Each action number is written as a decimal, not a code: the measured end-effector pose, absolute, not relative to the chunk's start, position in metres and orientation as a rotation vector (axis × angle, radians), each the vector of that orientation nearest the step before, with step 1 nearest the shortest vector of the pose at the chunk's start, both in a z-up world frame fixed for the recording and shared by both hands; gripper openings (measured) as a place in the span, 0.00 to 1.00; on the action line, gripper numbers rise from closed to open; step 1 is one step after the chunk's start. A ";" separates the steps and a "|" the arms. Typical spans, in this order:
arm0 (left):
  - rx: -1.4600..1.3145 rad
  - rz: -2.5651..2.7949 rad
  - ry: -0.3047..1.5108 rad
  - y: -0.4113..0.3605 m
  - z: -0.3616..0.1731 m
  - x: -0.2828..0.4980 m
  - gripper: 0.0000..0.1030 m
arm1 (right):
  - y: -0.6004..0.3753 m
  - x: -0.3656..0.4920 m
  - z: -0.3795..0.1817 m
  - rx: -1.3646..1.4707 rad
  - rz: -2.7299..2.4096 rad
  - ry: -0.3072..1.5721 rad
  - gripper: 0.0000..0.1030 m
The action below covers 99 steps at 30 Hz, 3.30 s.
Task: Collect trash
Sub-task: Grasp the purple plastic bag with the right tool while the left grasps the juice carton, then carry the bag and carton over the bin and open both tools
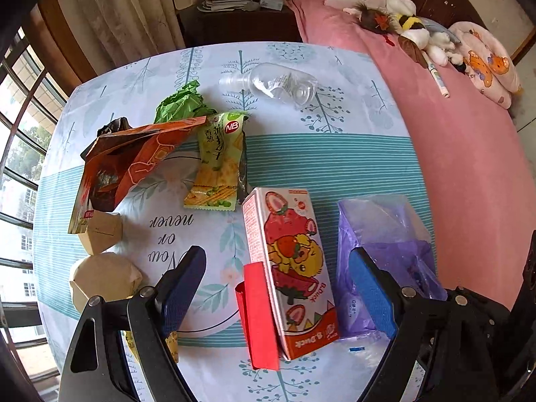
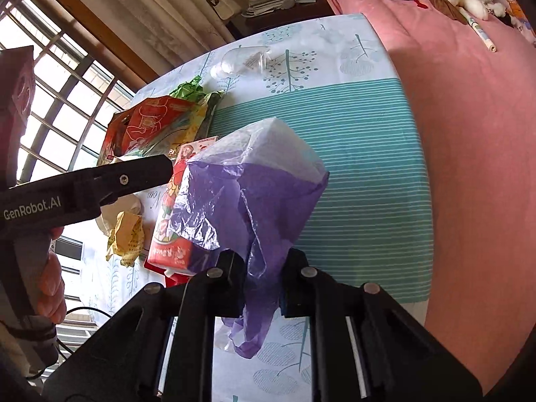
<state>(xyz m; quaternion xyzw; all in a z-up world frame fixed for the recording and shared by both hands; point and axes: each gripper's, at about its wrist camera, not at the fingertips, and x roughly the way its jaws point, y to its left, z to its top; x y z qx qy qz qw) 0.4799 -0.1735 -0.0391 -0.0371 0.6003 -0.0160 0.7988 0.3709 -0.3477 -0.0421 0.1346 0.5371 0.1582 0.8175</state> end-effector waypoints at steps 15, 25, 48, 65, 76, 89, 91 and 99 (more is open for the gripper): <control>-0.111 -0.009 1.490 -0.193 -0.098 0.514 0.70 | -0.375 0.386 -0.066 0.314 0.250 1.179 0.11; -0.080 -0.055 1.457 -0.218 -0.104 0.527 0.65 | -0.378 0.382 -0.073 0.318 0.243 1.203 0.10; -0.156 -0.234 1.227 -0.171 0.010 0.394 0.56 | -0.365 0.307 -0.023 0.335 0.217 1.122 0.10; -0.056 -0.459 1.238 -0.070 0.021 0.145 0.56 | -0.267 0.083 0.015 0.376 0.061 1.045 0.10; -0.044 -0.492 1.388 -0.032 -0.038 0.022 0.56 | -0.204 -0.057 -0.021 0.342 0.032 1.173 0.10; -0.020 -0.442 1.519 -0.044 -0.178 -0.030 0.55 | -0.198 -0.098 -0.155 0.377 0.004 1.338 0.10; -0.026 -0.422 1.540 -0.047 -0.214 -0.027 0.55 | -0.201 -0.097 -0.191 0.387 -0.010 1.368 0.10; -0.054 -0.337 1.606 -0.053 -0.344 -0.009 0.55 | -0.203 -0.083 -0.330 0.367 -0.022 1.443 0.10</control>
